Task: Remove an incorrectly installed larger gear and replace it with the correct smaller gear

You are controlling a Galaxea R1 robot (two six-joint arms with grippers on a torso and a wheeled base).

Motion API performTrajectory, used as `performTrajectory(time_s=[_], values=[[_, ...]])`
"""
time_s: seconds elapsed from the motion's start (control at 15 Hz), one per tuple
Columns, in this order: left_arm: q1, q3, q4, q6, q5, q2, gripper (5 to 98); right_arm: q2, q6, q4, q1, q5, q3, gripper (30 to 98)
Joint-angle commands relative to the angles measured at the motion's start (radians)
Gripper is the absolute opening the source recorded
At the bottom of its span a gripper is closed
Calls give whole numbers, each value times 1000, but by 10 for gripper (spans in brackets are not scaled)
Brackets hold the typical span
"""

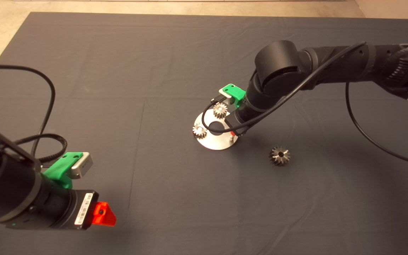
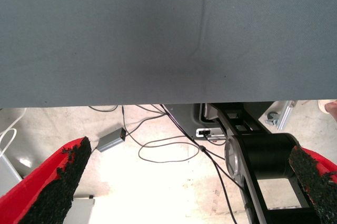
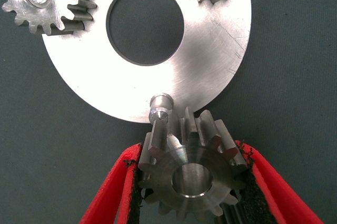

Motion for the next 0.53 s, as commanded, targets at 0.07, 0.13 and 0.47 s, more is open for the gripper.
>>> performTrajectory(time_s=[0.07,0.13,0.47], values=[[2,14,-18,-8,2,-3,977,9,4,24,14,-45,0,405],[2,14,-18,-8,2,-3,977,9,4,24,14,-45,0,405],[2,14,-18,-10,2,-3,977,19,0,22,1,-43,-2,403]])
